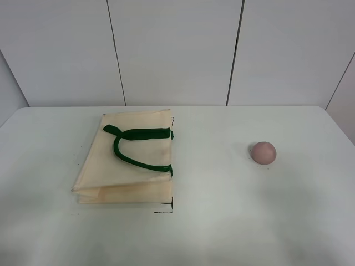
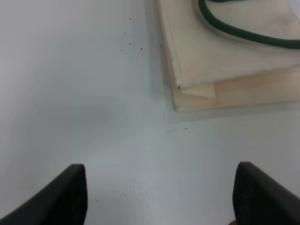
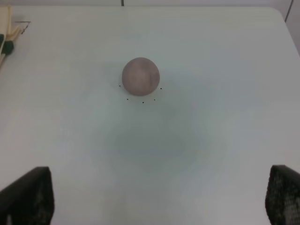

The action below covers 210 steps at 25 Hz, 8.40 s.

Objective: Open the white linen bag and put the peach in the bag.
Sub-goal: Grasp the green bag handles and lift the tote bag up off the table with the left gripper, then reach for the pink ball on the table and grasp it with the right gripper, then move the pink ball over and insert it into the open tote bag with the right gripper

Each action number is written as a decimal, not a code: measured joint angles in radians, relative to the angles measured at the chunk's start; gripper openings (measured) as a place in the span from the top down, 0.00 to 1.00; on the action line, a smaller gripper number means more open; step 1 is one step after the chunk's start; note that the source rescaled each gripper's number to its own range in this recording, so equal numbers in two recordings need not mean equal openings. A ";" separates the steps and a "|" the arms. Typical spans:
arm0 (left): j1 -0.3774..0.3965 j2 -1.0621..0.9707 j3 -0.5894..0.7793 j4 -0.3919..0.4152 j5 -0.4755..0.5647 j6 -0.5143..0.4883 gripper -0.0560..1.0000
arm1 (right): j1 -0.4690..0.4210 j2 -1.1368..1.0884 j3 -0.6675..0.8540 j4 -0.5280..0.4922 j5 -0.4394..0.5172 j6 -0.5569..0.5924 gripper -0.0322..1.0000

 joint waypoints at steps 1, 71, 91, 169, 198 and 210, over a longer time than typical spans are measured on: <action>0.000 0.000 0.000 0.000 0.000 0.000 0.03 | 0.000 0.000 0.000 0.000 0.000 0.000 0.00; -0.269 2.300 -1.181 0.027 -0.265 -0.333 0.19 | 0.000 0.000 0.000 0.000 0.000 0.000 0.00; -0.269 2.273 -1.663 0.007 0.116 -0.284 0.95 | 0.000 0.000 0.000 0.000 0.000 0.000 0.00; -0.269 1.901 -1.685 0.003 0.120 -0.143 0.95 | 0.052 2.149 -0.911 -0.052 -0.359 0.075 0.89; -0.269 1.857 -1.685 0.007 0.120 -0.143 0.95 | 0.474 2.193 -1.420 0.564 -0.245 -0.405 0.97; -0.269 1.857 -1.685 0.005 0.120 -0.143 0.95 | 0.502 2.289 -1.420 0.703 -0.371 -0.449 0.89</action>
